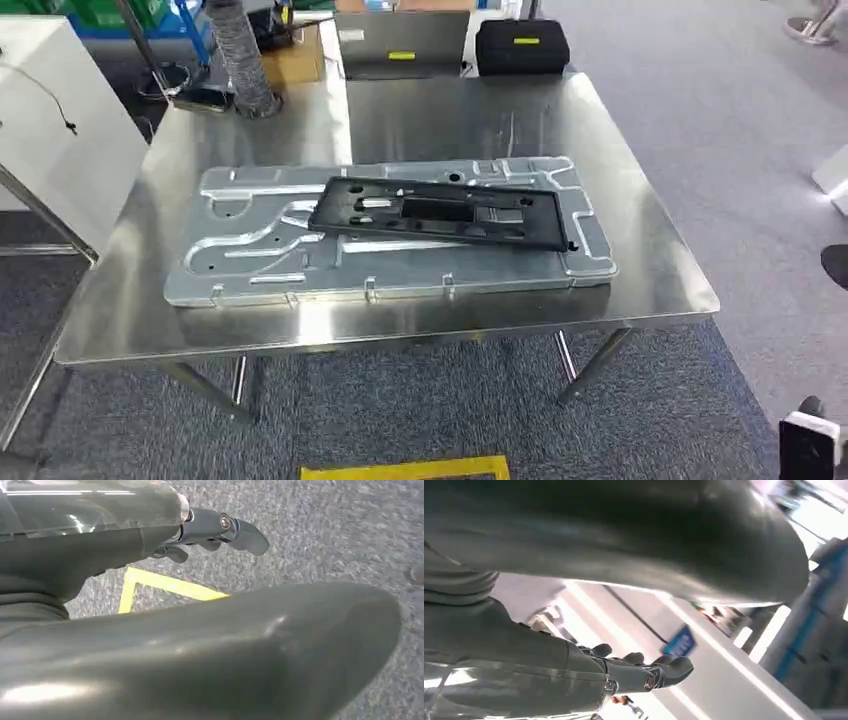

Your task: Take the parts from the cabinet and place them on the table.

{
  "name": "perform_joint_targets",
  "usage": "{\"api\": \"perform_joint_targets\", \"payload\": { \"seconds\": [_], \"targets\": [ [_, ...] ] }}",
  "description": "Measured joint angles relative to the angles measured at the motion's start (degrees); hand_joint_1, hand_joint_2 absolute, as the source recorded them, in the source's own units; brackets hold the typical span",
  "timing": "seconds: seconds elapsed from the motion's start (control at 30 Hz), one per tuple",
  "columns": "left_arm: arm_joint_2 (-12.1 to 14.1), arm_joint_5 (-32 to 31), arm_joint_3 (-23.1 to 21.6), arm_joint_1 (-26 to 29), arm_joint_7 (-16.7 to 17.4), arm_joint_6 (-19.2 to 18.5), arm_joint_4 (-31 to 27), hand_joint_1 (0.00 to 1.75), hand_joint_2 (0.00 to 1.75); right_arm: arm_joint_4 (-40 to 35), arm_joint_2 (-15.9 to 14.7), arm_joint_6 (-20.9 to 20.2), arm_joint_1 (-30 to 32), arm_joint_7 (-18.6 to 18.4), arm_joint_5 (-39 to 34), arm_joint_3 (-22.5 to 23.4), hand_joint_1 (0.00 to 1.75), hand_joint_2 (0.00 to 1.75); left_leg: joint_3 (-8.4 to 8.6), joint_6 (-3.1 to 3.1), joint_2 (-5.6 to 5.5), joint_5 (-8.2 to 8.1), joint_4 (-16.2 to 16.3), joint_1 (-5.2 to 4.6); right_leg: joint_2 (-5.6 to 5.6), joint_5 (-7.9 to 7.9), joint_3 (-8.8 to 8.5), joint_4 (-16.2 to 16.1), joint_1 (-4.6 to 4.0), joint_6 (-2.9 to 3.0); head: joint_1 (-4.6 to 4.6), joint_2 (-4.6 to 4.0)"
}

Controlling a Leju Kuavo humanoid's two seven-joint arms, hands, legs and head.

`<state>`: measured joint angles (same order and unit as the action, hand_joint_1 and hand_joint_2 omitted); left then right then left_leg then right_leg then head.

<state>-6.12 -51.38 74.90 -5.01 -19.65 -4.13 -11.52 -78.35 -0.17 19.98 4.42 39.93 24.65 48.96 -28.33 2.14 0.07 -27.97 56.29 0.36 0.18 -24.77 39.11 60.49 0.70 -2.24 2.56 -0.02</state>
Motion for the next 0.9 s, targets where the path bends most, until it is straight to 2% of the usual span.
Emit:
{"api": "perform_joint_targets", "payload": {
  "seconds": [0.03,0.07,0.1,0.13,0.17,0.2,0.23,0.27,0.3,0.33,0.4,0.43,0.47,0.5,0.53,0.57,0.6,0.63,0.67,0.7,0.73,0.77,0.8,0.83,0.9],
  "targets": [
    [-0.02,-0.13,0.0,0.03,0.06,0.0,0.0,0.0,0.0,2.08,0.04,-0.26,-0.4,0.0,0.78,0.54,0.0,0.0,-0.83,0.15,0.11,0.58,0.02,-0.04,-0.03,-3.91,1.12,4.17,0.17,-0.31,0.02,0.02],
    [-0.04,-0.24,-0.02,0.1,0.13,0.0,0.0,0.0,0.0,2.95,0.06,-0.31,-0.66,0.0,1.03,0.74,0.0,0.0,-1.64,0.19,0.19,1.16,0.05,-0.1,-0.04,-7.12,2.07,8.74,0.24,-0.56,0.0,0.0],
    [-0.22,-0.42,-0.02,0.1,0.28,0.0,0.0,0.0,0.0,5.81,0.28,-0.26,-0.63,0.0,1.69,1.38,0.0,0.0,-2.33,0.2,0.2,1.69,0.12,-0.14,-0.05,-9.11,2.56,12.48,0.29,-0.75,0.0,0.02],
    [-0.35,-0.55,-0.06,0.14,0.45,-0.02,0.0,0.0,0.0,7.62,0.39,-0.2,-0.64,0.0,2.25,1.9,0.0,0.0,-3.29,0.08,0.21,2.25,0.33,-0.14,-0.05,-9.38,2.32,14.89,0.31,-0.86,0.02,0.02],
    [-0.46,-0.72,-0.09,0.19,0.68,-0.02,0.0,0.0,0.0,9.48,0.46,-0.13,-0.82,0.0,2.85,2.39,0.0,0.0,-4.13,-0.07,0.21,2.68,0.56,-0.13,-0.05,-7.85,0.85,14.46,0.35,-0.91,0.02,0.02],
    [-0.63,-0.92,-0.09,0.27,0.85,-0.02,0.0,0.0,0.0,11.73,0.46,0.11,-1.11,0.0,3.62,3.02,0.0,0.0,-4.81,-0.2,0.24,3.03,0.8,-0.09,-0.05,-5.82,-1.62,11.91,0.4,-0.9,0.02,0.02],
    [-0.78,-0.96,-0.09,0.28,1.05,-0.02,0.0,0.0,0.0,13.98,0.42,0.45,-1.25,0.0,4.24,3.63,0.0,0.0,-5.42,-0.36,0.25,3.3,1.04,-0.05,-0.07,-4.07,-4.93,7.72,0.48,-0.82,0.0,0.02],
    [-0.92,-1.05,-0.11,0.26,1.27,0.0,0.0,0.0,0.0,16.08,0.39,0.92,-1.3,0.0,4.77,4.09,0.0,0.0,-5.87,-0.63,0.22,3.59,1.35,-0.05,-0.07,-3.41,-9.01,2.19,0.52,-0.55,0.02,0.02],
    [-1.02,-1.12,-0.15,0.29,1.44,0.0,0.0,0.0,0.0,18.09,0.18,1.35,-1.6,0.0,5.29,4.48,0.0,0.0,-6.19,-0.93,0.22,3.79,1.58,-0.2,-0.06,-5.26,-11.9,-2.42,0.34,-0.16,0.0,0.0],
    [-1.16,-1.25,-0.2,0.26,1.53,0.0,0.0,0.0,0.0,20.17,-0.09,2.08,-2.05,0.04,5.56,4.95,0.0,0.0,-6.35,-1.36,0.29,4.14,1.69,-0.29,0.03,-5.78,-12.78,-4.41,0.05,0.35,0.04,0.02],
    [-1.25,-1.53,-0.3,0.22,1.64,0.09,0.0,0.0,0.0,26.07,-1.02,4.23,-2.49,0.02,6.32,6.4,0.0,0.0,-6.4,-2.05,0.39,5.08,1.42,-0.03,-0.03,-5.29,-12.19,-4.14,-0.36,0.99,0.02,0.0],
    [-1.29,-1.58,-0.37,0.37,1.68,0.09,0.0,0.0,0.0,29.0,-1.51,5.36,-2.61,0.02,6.87,6.85,0.0,0.0,-6.48,-2.5,0.32,5.6,1.23,-0.08,-0.15,-4.7,-11.92,-4.41,-0.4,1.54,0.02,0.02],
    [-1.29,-1.7,-0.39,0.47,1.73,0.09,0.0,0.0,0.0,32.12,-1.83,6.57,-2.98,0.0,7.52,7.3,0.0,0.0,-6.77,-2.78,0.28,4.74,1.83,0.09,-0.4,-3.9,-11.59,-4.83,0.15,2.11,0.02,0.02],
    [-1.29,-1.88,-0.44,0.62,1.84,0.09,0.0,0.0,0.0,34.98,-2.03,7.53,-3.48,-0.11,8.11,7.82,0.0,0.0,-7.56,-3.04,0.21,2.0,3.38,0.16,-0.34,-3.31,-10.89,-4.83,0.03,2.64,0.02,0.0],
    [-1.31,-2.1,-0.46,0.63,1.86,0.09,0.0,0.0,0.0,37.65,-2.27,8.32,-3.75,-0.37,8.64,8.35,0.0,0.0,-8.56,-3.14,0.15,-1.4,6.67,0.2,-0.37,-2.83,-10.17,-4.76,-0.02,2.95,0.02,0.02],
    [-1.33,-2.17,-0.57,0.6,1.97,0.0,0.0,0.0,0.0,40.23,-2.36,8.91,-3.95,-0.76,9.21,8.81,0.0,0.0,-9.87,-3.37,0.16,-4.94,11.43,0.21,-0.41,-2.22,-9.36,-4.71,-0.16,3.07,0.02,0.02],
    [-1.36,-2.3,-0.68,0.57,1.99,-0.04,0.0,0.0,0.0,42.16,-2.47,9.38,-4.12,-1.14,9.76,9.21,0.0,0.0,-10.72,-3.52,0.16,-7.12,15.44,0.21,-0.47,-1.65,-8.59,-4.62,-0.27,3.12,0.02,0.02],
    [-1.35,-2.38,-0.83,0.6,2.01,-0.09,0.0,0.0,0.0,44.28,-2.6,9.95,-4.41,-1.86,10.55,9.67,0.0,0.0,-10.98,-3.62,0.17,-7.55,18.48,0.22,-0.47,-1.1,-7.75,-4.45,-0.38,3.14,0.02,0.02],
    [-1.33,-2.49,-0.94,0.61,2.05,-0.15,0.0,0.0,0.0,46.29,-2.67,10.27,-4.64,-2.63,11.18,10.06,0.0,0.0,-10.24,-3.58,0.16,-6.37,18.98,0.21,-0.48,-0.63,-6.93,-4.22,-0.49,3.1,0.02,0.0],
    [-1.33,-2.65,-0.98,0.61,2.1,-0.22,0.0,0.0,0.0,47.89,-2.8,10.62,-4.8,-3.47,11.89,10.36,0.0,0.0,-8.38,-3.44,0.16,-4.36,17.22,0.21,-0.47,-0.23,-6.16,-3.96,-0.54,3.02,0.02,0.0],
    [-1.33,-2.76,-1.07,0.58,2.16,-0.37,0.0,0.0,0.0,49.35,-2.8,10.99,-4.96,-4.34,12.61,10.6,0.0,0.0,-5.4,-3.2,0.16,-2.18,13.18,0.17,-0.47,0.16,-5.3,-3.65,-0.63,2.9,0.02,0.0],
    [-1.33,-2.93,-1.2,0.52,2.19,-0.42,0.0,0.0,0.0,50.7,-2.82,11.21,-5.25,-5.25,13.34,10.93,0.0,0.0,-1.49,-2.74,0.15,-1.07,7.6,0.14,-0.45,0.59,-4.54,-3.29,-0.68,2.78,0.02,0.02],
    [-1.22,-3.02,-1.33,0.35,2.32,-0.52,0.0,0.0,0.0,52.13,-2.82,11.39,-5.48,-6.05,13.93,11.11,0.0,0.0,2.12,-2.15,0.13,-2.36,2.4,-0.09,-0.46,0.94,-4.14,-3.01,-0.65,2.59,0.02,0.0],
    [-1.25,-3.22,-1.44,0.21,2.34,-0.61,0.0,0.0,0.0,53.17,-2.82,11.47,-5.62,-6.56,14.26,11.17,0.0,0.0,3.57,-2.07,0.14,-2.92,-0.9,-0.31,-0.49,1.27,-3.86,-2.83,-0.88,2.23,0.02,0.02],
    [-1.33,-3.35,-1.53,0.25,2.45,-0.72,0.0,0.0,0.0,54.83,-2.84,11.54,-5.89,-7.67,14.94,11.3,0.0,0.0,2.77,-1.85,0.15,-2.2,-0.45,-0.5,-0.56,2.35,-3.88,-3.31,-0.48,1.55,0.02,0.0]
  ]
}}
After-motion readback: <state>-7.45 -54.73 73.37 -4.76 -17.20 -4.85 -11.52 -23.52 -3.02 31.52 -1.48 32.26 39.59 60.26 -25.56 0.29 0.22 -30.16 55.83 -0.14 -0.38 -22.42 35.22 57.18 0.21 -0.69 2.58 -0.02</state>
